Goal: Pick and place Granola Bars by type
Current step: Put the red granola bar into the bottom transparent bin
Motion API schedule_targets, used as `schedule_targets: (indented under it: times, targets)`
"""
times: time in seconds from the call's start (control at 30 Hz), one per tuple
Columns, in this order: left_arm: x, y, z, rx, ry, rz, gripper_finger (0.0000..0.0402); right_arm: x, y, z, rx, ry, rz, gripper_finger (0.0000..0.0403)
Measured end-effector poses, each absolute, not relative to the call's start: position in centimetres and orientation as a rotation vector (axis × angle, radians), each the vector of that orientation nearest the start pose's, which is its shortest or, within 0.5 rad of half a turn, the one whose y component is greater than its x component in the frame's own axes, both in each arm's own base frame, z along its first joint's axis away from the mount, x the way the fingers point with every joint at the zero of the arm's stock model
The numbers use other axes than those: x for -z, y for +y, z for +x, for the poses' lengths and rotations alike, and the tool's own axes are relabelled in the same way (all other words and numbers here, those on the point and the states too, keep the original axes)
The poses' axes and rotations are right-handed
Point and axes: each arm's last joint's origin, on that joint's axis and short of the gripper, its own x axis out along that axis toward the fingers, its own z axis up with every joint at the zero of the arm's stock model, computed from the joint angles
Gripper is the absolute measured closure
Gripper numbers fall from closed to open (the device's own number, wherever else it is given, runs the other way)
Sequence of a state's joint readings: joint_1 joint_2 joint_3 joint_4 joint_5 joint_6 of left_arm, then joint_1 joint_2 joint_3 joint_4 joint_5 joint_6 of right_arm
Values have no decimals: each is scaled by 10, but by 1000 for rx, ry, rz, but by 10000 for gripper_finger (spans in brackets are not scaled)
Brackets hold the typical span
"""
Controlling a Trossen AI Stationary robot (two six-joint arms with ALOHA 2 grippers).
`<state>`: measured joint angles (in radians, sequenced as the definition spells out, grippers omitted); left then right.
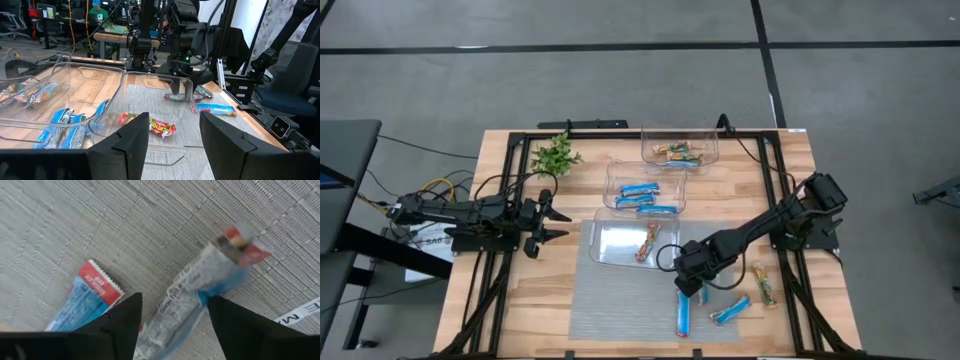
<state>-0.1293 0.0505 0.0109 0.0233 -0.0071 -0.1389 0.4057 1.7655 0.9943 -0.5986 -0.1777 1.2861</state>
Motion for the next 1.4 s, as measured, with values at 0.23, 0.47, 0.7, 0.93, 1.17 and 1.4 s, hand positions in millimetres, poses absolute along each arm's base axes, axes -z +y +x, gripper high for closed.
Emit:
schedule_targets:
  times: [0.23,0.47,0.7,0.93,1.17,1.4]
  targets:
    - [-166,-13,99,121,25,-137,233,-139,126,280,469,1463,882,202]
    - [-166,-13,99,121,25,-137,233,-139,126,279,470,1472,870,295]
    - [-166,-13,99,121,25,-137,233,-146,128,281,395,1435,867,359]
    - [-166,-13,99,121,25,-137,233,-180,131,284,150,1274,838,356]
    - [-166,-13,99,121,25,-137,233,-230,129,287,-108,994,825,352]
    - [-166,-13,99,121,24,-134,233,-279,116,292,-303,636,795,351]
